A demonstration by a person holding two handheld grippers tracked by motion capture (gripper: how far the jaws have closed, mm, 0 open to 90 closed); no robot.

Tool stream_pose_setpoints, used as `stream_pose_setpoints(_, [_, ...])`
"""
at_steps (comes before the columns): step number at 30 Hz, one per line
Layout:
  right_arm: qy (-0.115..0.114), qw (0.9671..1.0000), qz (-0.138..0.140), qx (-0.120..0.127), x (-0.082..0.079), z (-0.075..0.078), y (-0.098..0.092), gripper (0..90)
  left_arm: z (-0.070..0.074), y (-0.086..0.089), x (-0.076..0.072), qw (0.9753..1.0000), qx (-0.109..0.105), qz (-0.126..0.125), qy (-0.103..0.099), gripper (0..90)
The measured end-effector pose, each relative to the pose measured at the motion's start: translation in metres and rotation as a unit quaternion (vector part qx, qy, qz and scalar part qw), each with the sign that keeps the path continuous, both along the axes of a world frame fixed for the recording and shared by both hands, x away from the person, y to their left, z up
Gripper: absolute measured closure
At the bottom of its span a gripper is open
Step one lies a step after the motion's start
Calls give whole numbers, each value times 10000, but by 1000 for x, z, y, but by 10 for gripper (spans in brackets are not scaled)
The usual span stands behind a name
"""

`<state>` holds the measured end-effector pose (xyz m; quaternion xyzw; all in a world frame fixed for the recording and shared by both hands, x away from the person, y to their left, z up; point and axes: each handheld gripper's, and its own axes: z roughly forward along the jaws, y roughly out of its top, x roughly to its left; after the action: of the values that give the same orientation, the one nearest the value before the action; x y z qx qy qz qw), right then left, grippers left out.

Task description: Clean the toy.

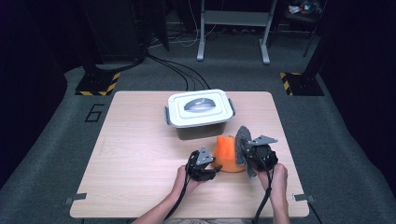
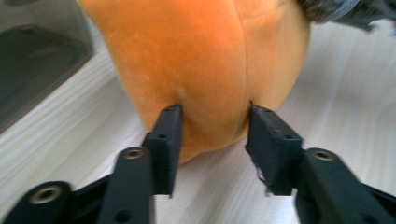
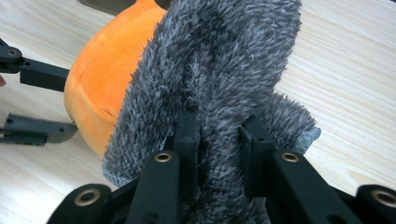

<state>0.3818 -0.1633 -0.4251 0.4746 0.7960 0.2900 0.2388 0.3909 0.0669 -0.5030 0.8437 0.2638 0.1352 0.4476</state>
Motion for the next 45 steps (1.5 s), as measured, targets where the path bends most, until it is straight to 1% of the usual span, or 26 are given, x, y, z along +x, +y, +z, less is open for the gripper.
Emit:
stream_pose_setpoints(2, [39,10000,-43,30,1,0,0,721,-1,-1,0,10000,74,54,-36,463])
stream_pose_setpoints(5, [26,10000,-72,38,4,-1,-1,721,-2,-3,0,9997,172,127,-90,408])
stream_pose_setpoints(6, [24,9999,-112,64,4,-1,0,721,-3,-3,1,9996,237,153,-86,397])
stream_pose_setpoints(8, [42,10000,-79,40,6,-1,-2,721,-4,-4,2,9995,249,181,-71,380])
stream_pose_setpoints(9, [45,9999,-88,33,6,-2,-3,721,-5,-5,2,9994,253,219,-120,372])
stream_pose_setpoints(11, [51,9999,-82,45,7,-2,-3,721,-6,-6,3,9992,308,174,-179,370])
stream_pose_setpoints(13, [51,9999,-117,34,8,-3,-3,720,-6,-8,3,9988,360,121,-298,405])
stream_pose_setpoints(16, [32,9999,-118,26,9,-4,-4,720,-7,-12,1,9979,437,51,-472,527])
stream_pose_setpoints(18, [6,9999,-124,25,9,-4,-4,720,-6,-12,1,9975,479,19,-519,606])
stream_pose_setpoints(20, [-38,9998,-160,72,8,-4,-5,720,-6,-11,2,9978,427,-4,-510,657])
stream_pose_setpoints(21, [-60,9999,-114,80,7,-3,-6,720,-6,-10,2,9984,344,4,-455,676])
stream_pose_setpoints(22, [-66,9998,-140,98,6,-2,-6,720,-5,-9,2,9985,306,-18,-454,691])
stream_pose_setpoints(23, [-110,9997,-161,148,5,-1,-7,720,-5,-8,2,9988,229,-20,-436,704])
stream_pose_setpoints(24, [-132,9997,-141,131,4,0,-9,720,-4,-7,1,9991,170,-38,-386,716])
stream_pose_setpoints(27, [-259,9993,-184,188,-1,7,-13,720,-1,-6,0,9995,15,-157,-287,735])
stream_pose_setpoints(31, [-405,9987,-54,299,-11,19,-17,720,2,-3,1,9994,-217,-229,-107,743])
stream_pose_setpoints(32, [-441,9985,-47,336,-13,22,-16,720,3,-2,1,9993,-269,-267,-75,744])
stream_pose_setpoints(33, [-476,9984,36,315,-16,25,-16,720,3,-2,0,9991,-304,-276,-44,744])
stream_pose_setpoints(34, [-510,9981,50,351,-17,27,-14,720,5,-2,-1,9989,-343,-313,33,745])
stream_pose_setpoints(35, [-526,9979,121,347,-19,29,-12,719,6,-1,-1,9989,-356,-316,13,745])
stream_pose_setpoints(36, [-536,9979,179,318,-20,31,-10,719,7,-1,-1,9987,-354,-359,58,744])
stream_pose_setpoints(37, [-557,9977,213,328,-22,33,-7,719,8,-1,-3,9985,-422,-338,125,744])
stream_pose_setpoints(40, [-495,9975,411,295,-22,32,6,716,9,-2,-4,9983,-415,-356,204,743])
stream_pose_setpoints(42, [-361,9976,556,207,-19,28,14,715,9,-2,-4,9986,-317,-369,227,742])
stream_pose_setpoints(43, [-313,9978,555,183,-17,25,18,715,8,-2,-4,9989,-246,-347,185,742])
stream_pose_setpoints(45, [-208,9984,521,-30,-9,14,26,716,6,-4,-4,9995,-70,-283,104,740])
